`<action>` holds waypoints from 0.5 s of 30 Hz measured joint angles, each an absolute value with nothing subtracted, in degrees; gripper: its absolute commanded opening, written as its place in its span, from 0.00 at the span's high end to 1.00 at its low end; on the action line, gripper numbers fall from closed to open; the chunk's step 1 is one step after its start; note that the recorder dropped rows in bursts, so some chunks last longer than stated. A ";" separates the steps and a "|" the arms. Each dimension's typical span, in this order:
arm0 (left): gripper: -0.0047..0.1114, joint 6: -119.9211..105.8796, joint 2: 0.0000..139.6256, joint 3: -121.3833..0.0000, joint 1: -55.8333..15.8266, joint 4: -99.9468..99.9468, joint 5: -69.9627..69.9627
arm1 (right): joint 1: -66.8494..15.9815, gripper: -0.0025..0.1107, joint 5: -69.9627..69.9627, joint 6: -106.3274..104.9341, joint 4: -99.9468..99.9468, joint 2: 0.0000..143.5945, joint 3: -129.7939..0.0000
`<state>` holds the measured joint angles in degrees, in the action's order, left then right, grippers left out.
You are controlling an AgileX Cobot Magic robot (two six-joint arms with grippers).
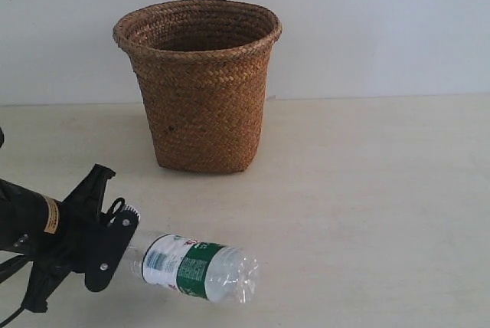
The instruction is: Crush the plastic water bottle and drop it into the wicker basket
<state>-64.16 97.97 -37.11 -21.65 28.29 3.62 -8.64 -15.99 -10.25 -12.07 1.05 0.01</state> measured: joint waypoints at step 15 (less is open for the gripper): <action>0.64 -52.33 83.51 -37.13 -21.65 18.73 15.10 | -8.64 0.98 -15.99 -10.25 -12.07 1.05 0.01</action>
